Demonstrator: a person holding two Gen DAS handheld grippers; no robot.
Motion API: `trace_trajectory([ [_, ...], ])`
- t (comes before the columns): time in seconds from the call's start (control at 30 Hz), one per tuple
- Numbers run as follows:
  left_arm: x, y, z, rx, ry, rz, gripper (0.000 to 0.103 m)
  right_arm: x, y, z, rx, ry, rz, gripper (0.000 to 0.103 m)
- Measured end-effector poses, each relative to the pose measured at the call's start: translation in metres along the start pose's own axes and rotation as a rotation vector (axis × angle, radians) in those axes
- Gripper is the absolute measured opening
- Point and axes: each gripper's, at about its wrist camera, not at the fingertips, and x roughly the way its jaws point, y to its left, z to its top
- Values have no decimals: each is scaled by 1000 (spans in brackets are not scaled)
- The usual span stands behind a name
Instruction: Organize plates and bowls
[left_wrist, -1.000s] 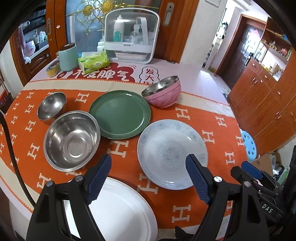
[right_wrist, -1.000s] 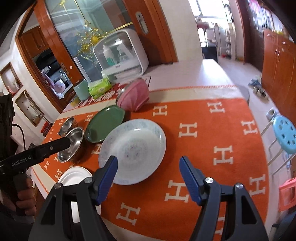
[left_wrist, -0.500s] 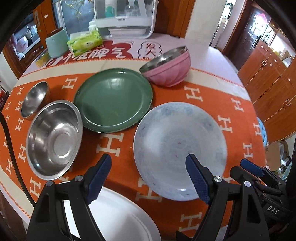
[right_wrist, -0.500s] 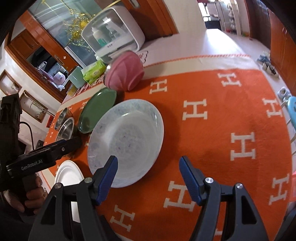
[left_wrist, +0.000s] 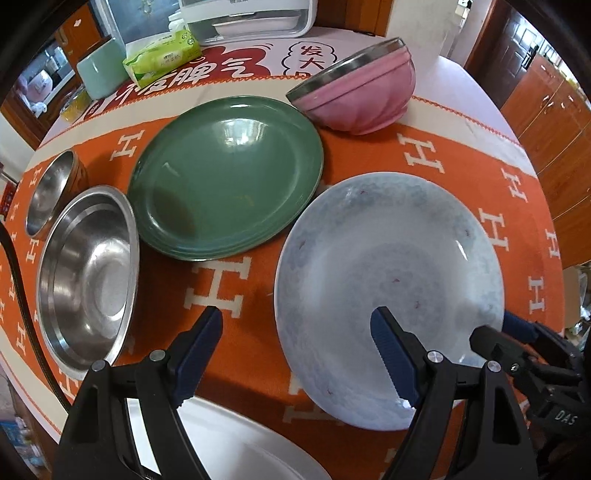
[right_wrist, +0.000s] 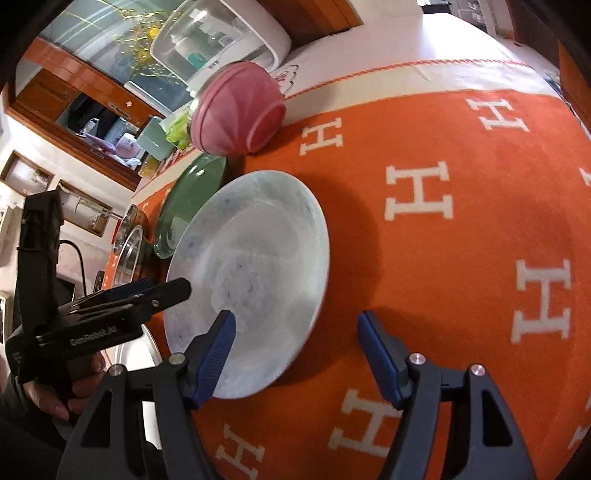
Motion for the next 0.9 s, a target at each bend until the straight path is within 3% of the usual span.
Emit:
trace_trajectory([
  [0.4,22,5,6,-30,86,-32,81,6,-6,11,-33,-55,38,54],
  [0.63,29,8,5,-59,118,-63,81,7,-9,13,-39,-71,70,53],
  [0.77,31,9,2,-74,125,-83,74,8,-10,13,-39,-75,84,52],
  [0.83,31,9,2,-74,120,-88,71,8,-11,13,-36,-78,77,47],
  [0.9,29,8,0,-72,116,-92,69,7,-15,13,-23,-81,66,34],
])
